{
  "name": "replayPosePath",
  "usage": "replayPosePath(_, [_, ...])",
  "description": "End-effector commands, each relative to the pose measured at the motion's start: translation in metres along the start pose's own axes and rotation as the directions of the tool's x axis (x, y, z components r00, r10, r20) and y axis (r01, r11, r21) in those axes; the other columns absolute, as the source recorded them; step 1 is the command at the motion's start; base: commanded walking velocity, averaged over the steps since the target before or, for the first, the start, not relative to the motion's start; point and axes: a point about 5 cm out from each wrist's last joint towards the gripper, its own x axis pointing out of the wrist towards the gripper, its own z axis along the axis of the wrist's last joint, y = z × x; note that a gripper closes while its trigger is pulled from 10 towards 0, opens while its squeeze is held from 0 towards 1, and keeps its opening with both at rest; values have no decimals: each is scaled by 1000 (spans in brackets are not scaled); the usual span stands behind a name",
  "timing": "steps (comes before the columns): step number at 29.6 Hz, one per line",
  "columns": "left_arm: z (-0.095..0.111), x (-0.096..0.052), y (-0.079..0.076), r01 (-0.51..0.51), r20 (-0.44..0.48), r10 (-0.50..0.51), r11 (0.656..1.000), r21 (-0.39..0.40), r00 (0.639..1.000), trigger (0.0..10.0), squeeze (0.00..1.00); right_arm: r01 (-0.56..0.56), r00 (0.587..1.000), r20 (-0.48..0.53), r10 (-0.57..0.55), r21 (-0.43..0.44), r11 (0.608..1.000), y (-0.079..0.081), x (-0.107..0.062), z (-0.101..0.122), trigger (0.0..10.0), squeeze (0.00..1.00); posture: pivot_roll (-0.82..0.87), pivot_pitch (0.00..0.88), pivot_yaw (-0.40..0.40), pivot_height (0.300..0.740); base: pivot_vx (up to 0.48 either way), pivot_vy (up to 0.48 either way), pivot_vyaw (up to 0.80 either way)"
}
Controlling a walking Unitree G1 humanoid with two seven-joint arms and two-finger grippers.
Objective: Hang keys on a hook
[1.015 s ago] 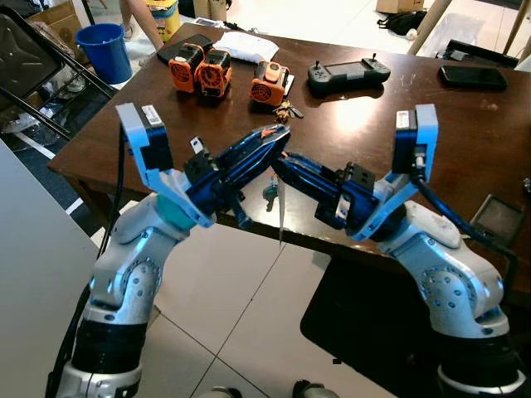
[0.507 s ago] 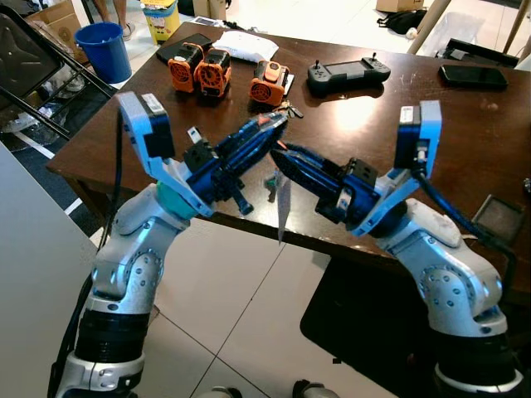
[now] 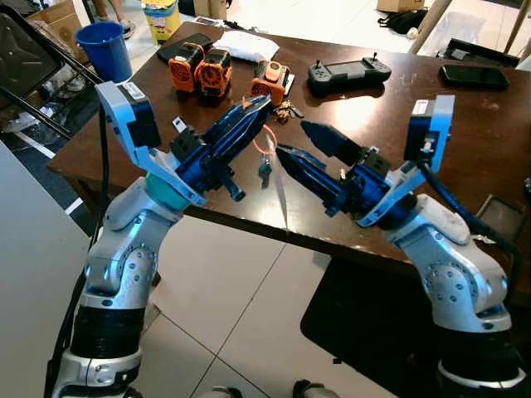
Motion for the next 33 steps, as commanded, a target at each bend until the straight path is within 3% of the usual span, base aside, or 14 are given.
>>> replayPosePath(1, [5,6,-5,42,7,-42,999,29,999,0,0,-35,999,-18,35,-23,999,4,2,0,10000,0,-52,97,86,740,0,0,0])
replayPosePath(7, [11,10,3,-30,12,29,994,105,1000,0,0,-21,999,-49,18,-45,999,1,0,-3,10000,0,-54,97,84,740,0,0,0])
replayPosePath(10, [15,8,26,-216,1,222,949,227,975,0,0,21,998,-59,-23,-40,999,-1,0,-8,10000,0,-50,99,81,740,0,0,0])
replayPosePath(13, [16,6,34,-274,5,283,925,262,959,0,0,24,998,-61,-26,-33,999,-1,1,-10,10000,0,-50,99,81,740,0,0,0])
replayPosePath(14, [18,-3,46,-366,17,380,878,309,925,0,0,10,998,-64,-12,-27,1000,2,1,-13,10000,0,-48,101,82,740,0,0,0])
replayPosePath(19, [23,-12,57,-423,19,450,825,374,893,0,0,-1,998,-57,-1,-22,1000,3,1,-14,10000,0,-47,102,83,740,0,0,0])
replayPosePath(22, [23,-12,57,-423,19,450,825,374,893,0,0,-1,998,-57,-1,-22,1000,3,1,-14,10000,0,-47,102,83,740,0,0,0])
replayPosePath(23, [30,-17,64,-447,26,486,780,438,874,0,0,-8,999,-44,8,-14,1000,4,1,-13,10000,0,-47,102,83,740,0,0,0])
replayPosePath(25, [30,-17,64,-447,26,486,780,438,874,0,0,-8,999,-44,8,-14,1000,4,1,-13,10000,0,-47,102,83,740,0,0,0])
replayPosePath(26, [44,-20,72,-460,49,509,728,508,859,0,0,-25,999,-40,24,-22,999,5,0,-12,10000,0,-43,102,79,740,0,0,800])
replayPosePath(30, [44,-20,72,-460,49,509,728,508,859,0,0,-25,999,-40,24,-22,999,5,0,-12,10000,0,-43,102,79,740,0,0,800])
replayPosePath(31, [57,-22,75,-465,74,511,700,542,857,1098,0,-51,998,-38,50,-27,998,8,0,-11,10000,0,-41,100,72,740,0,0,800])
replayPosePath(32, [69,-26,79,-458,87,505,679,574,859,4078,0,-78,996,-38,77,-27,997,10,0,-11,10000,0,-35,95,65,740,0,0,800])
replayPosePath(33, [69,-26,79,-458,87,505,679,574,859,4078,0,-78,996,-38,77,-27,997,10,0,-11,10000,0,-35,95,65,740,0,0,800])
